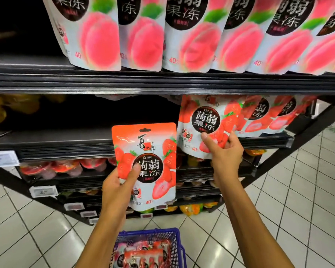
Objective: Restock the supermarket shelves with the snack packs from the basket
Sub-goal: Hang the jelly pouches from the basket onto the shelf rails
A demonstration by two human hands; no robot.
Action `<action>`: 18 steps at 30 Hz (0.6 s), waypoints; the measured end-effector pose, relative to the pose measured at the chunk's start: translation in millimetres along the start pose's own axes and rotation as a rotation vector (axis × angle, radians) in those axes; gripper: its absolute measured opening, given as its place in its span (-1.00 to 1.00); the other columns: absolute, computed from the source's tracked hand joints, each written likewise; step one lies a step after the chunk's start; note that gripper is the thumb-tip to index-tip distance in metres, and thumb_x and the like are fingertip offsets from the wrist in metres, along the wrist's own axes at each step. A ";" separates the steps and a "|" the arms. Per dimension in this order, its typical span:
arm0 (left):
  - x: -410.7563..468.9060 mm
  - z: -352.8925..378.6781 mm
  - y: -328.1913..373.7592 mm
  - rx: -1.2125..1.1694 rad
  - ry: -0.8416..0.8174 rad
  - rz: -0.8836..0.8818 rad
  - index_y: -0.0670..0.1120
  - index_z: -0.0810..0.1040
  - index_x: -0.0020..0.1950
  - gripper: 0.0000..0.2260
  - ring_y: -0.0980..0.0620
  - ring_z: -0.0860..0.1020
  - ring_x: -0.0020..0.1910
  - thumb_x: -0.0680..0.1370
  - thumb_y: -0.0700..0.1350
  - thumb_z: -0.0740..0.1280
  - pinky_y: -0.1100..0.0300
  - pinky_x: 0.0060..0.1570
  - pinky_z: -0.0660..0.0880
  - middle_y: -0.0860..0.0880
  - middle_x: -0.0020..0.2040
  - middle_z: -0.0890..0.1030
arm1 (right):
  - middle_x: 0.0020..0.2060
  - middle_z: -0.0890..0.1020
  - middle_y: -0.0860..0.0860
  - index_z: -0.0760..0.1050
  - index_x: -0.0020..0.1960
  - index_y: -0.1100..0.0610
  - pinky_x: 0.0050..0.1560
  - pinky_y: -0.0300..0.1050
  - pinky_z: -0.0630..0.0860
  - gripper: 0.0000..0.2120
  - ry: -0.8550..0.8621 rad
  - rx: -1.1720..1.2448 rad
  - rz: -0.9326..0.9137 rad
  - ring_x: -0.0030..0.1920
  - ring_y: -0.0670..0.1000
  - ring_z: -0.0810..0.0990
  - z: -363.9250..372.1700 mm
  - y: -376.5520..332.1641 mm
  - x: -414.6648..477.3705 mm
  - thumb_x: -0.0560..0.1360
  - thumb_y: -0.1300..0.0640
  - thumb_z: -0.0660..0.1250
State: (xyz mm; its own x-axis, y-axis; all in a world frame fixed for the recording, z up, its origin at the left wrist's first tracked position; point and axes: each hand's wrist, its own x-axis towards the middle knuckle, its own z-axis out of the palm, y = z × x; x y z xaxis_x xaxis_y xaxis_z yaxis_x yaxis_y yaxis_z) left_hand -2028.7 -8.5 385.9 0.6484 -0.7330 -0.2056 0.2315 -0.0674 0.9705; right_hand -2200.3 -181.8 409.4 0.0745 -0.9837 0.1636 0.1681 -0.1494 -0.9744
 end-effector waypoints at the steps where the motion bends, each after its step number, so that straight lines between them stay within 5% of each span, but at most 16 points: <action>1: 1.2 -0.4 0.5 0.002 0.007 0.003 0.24 0.65 -0.03 -0.77 0.04 0.71 -0.10 0.35 0.21 0.39 0.14 -0.31 0.58 0.03 -0.06 0.73 | -0.02 0.71 0.01 0.58 0.06 0.03 0.03 0.04 0.64 -0.68 0.005 0.002 -0.007 0.03 0.07 0.69 3.1 0.1 4.8 0.35 0.08 0.58; 4: 2.3 -1.1 0.5 0.006 0.028 0.017 0.27 0.65 -0.03 -0.77 0.09 0.70 -0.10 0.35 0.23 0.39 0.16 -0.30 0.58 0.07 -0.05 0.73 | -0.10 0.70 -0.04 0.55 -0.03 -0.04 0.05 0.15 0.63 -0.74 0.003 -0.017 -0.039 -0.03 0.07 0.68 11.6 1.1 16.2 0.36 0.09 0.58; 8: 2.7 -2.7 -2.1 -0.008 0.064 0.008 0.25 0.65 -0.02 -0.72 0.07 0.70 -0.12 0.31 0.25 0.40 0.14 -0.30 0.56 0.06 -0.05 0.73 | -0.12 0.68 -0.23 0.52 0.04 -0.08 -0.05 -0.37 0.55 -0.67 -0.050 -0.054 -0.145 -0.07 -0.23 0.64 18.8 3.7 23.7 0.39 0.17 0.55; 10: 2.6 -2.8 -4.0 -0.021 0.077 0.002 0.22 0.66 -0.02 -0.71 0.05 0.70 -0.12 0.31 0.24 0.41 0.14 -0.29 0.57 0.04 -0.04 0.73 | -0.06 0.66 -0.29 0.48 0.10 -0.11 0.00 -0.45 0.47 -0.63 -0.096 -0.132 -0.176 -0.01 -0.28 0.61 16.6 3.6 23.8 0.40 0.14 0.55; 15: 1.9 -4.1 -6.2 -0.022 0.076 -0.002 0.20 0.67 -0.04 -0.77 0.04 0.70 -0.05 0.34 0.19 0.42 0.09 -0.19 0.61 0.03 -0.01 0.73 | -0.01 0.69 -0.04 0.53 0.12 -0.02 0.11 0.01 0.60 -0.67 -0.282 -0.300 -0.151 0.04 0.05 0.66 -14.6 7.7 23.7 0.41 0.13 0.54; 18: 1.5 -4.6 -6.6 -0.038 0.082 -0.002 0.18 0.67 -0.02 -0.75 0.05 0.69 -0.01 0.34 0.19 0.43 0.07 -0.10 0.59 0.03 0.02 0.72 | -0.03 0.69 -0.17 0.56 0.10 -0.06 0.15 -0.05 0.58 -0.72 -0.289 -0.439 -0.193 0.06 -0.08 0.65 -28.7 5.6 21.4 0.42 0.08 0.52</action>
State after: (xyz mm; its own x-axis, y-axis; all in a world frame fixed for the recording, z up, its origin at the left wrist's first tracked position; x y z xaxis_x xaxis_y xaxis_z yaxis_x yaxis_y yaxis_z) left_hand -2025.9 -6.0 378.6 0.7047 -0.6749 -0.2189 0.2594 -0.0422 0.9649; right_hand -2226.0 -206.5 403.1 0.3598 -0.8763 0.3205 -0.2147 -0.4120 -0.8855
